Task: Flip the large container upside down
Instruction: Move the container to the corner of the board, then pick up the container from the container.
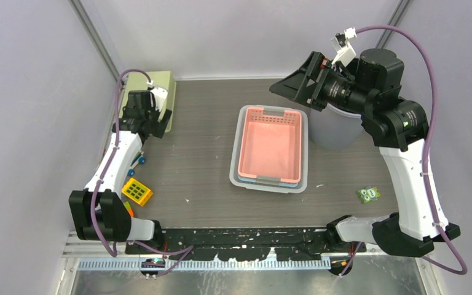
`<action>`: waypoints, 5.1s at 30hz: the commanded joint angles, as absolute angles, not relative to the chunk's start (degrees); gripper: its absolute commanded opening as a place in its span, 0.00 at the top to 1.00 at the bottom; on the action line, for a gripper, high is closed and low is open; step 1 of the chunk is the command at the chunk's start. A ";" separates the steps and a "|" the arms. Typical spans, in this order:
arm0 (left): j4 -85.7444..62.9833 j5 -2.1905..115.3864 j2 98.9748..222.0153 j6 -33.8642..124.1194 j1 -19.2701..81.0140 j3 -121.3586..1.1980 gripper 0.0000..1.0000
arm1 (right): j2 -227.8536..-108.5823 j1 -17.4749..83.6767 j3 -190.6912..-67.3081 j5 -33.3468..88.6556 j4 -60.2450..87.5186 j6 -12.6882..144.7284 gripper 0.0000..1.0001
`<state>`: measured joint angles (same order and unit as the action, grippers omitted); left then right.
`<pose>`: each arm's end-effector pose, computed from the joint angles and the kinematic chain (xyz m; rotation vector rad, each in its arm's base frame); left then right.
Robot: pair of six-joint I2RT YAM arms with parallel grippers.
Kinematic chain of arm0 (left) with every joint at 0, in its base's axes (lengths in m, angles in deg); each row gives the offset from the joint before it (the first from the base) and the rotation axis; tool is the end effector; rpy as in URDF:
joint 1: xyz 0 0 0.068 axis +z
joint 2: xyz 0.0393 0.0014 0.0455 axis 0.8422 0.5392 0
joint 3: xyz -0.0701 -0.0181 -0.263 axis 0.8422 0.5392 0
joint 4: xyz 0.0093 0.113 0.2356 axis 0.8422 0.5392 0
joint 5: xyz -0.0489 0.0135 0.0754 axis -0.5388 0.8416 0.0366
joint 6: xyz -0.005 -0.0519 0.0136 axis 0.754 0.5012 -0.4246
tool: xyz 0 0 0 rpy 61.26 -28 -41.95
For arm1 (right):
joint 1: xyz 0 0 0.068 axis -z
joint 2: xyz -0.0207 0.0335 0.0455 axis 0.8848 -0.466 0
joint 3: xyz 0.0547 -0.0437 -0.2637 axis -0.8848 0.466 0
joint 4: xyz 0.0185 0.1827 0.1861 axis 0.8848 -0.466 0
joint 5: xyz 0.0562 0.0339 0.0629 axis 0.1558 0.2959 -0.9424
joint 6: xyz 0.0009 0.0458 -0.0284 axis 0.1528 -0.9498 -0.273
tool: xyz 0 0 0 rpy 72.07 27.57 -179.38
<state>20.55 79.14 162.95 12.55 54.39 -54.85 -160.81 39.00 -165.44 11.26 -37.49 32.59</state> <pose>0.2986 -0.0069 0.3133 0.3474 2.2691 0.4481 0.1819 0.0938 0.5416 -0.0355 1.9407 1.1426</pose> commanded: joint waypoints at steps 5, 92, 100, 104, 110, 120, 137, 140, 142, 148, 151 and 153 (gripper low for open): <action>18.44 79.72 160.88 14.14 53.74 -54.36 0.00 | -160.97 39.12 -168.45 9.91 -37.04 32.30 0.00; 25.70 38.15 141.79 3.47 52.78 -34.24 0.00 | -157.16 18.86 -117.95 12.93 -40.43 104.50 0.99; 25.81 38.31 141.73 3.47 52.76 -34.32 0.00 | -154.24 18.90 -118.46 12.73 -43.22 106.05 0.99; 25.93 38.19 141.78 3.49 52.79 -34.33 0.00 | -152.85 18.83 -118.76 12.48 -44.51 106.38 0.99; 25.80 38.23 141.61 3.39 52.81 -34.23 0.00 | -150.69 18.82 -118.19 14.19 -46.16 107.47 0.99; 25.84 37.59 142.09 3.40 52.89 -34.30 0.00 | -143.99 18.83 -119.93 15.09 -55.44 109.79 0.99; 38.56 27.44 141.17 -6.33 52.60 -53.18 0.00 | -150.52 18.83 -146.38 -3.77 -65.13 110.67 0.99; 42.71 25.24 142.27 -8.46 52.63 -61.14 0.00 | -153.88 18.87 -152.08 -9.25 -64.79 108.97 0.99; 44.82 22.22 143.05 -9.31 52.63 -65.71 0.00 | -157.03 18.89 -155.65 -13.22 -64.34 107.23 0.99; 48.81 8.97 143.80 -12.37 52.63 -73.27 0.00 | -166.37 18.82 -163.89 -22.81 -54.56 94.65 0.99; 49.87 5.23 143.63 -13.15 52.61 -74.43 0.00 | -171.29 18.97 -166.60 -27.47 -48.46 85.33 0.99; 51.53 3.56 143.10 -15.14 52.70 -74.78 0.00 | -173.53 18.97 -166.96 -29.89 -42.81 78.73 0.99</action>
<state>46.80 11.80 143.26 -11.44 52.81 -72.73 -170.36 18.94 -163.78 -20.82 -56.84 92.82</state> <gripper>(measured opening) 0.996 0.216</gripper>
